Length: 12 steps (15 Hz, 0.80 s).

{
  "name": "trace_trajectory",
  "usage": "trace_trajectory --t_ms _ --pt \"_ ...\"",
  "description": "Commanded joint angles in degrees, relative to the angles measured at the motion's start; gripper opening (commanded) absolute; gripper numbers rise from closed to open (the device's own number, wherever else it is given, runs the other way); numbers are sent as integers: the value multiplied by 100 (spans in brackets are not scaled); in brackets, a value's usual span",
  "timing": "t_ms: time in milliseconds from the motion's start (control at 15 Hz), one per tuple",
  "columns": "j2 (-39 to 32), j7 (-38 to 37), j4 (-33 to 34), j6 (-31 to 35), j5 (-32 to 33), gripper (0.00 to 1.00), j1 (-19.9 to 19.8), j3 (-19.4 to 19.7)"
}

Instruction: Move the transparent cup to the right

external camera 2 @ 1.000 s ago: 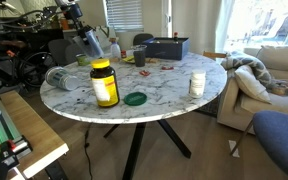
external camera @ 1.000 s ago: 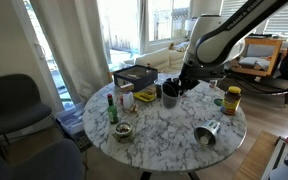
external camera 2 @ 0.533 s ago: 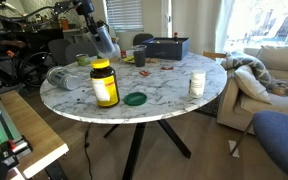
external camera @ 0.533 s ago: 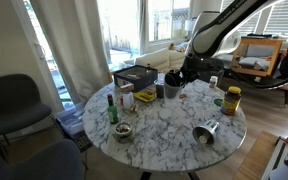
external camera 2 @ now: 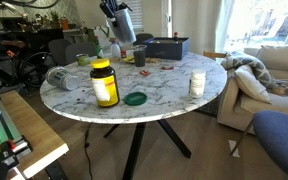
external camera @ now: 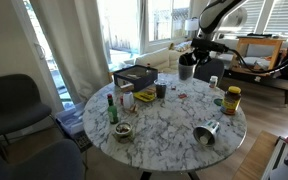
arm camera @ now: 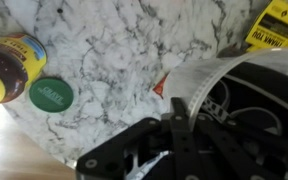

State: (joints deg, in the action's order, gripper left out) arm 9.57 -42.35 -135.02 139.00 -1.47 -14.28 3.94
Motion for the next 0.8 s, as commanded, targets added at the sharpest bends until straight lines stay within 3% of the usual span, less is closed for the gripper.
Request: trace_trajectory --t_ms 0,267,333,400,733 --pt "-921 39 1190 -730 -575 1 -122 546" --pt "-1900 -10 2096 -1200 -1465 1 -262 1029" --pt "-2038 -190 2197 -1290 -1513 1 -288 1108" --pt "-1552 -3 1731 -1004 -1262 1 -157 1068" --pt "-1770 -225 1881 -797 -1150 1 -118 1165"
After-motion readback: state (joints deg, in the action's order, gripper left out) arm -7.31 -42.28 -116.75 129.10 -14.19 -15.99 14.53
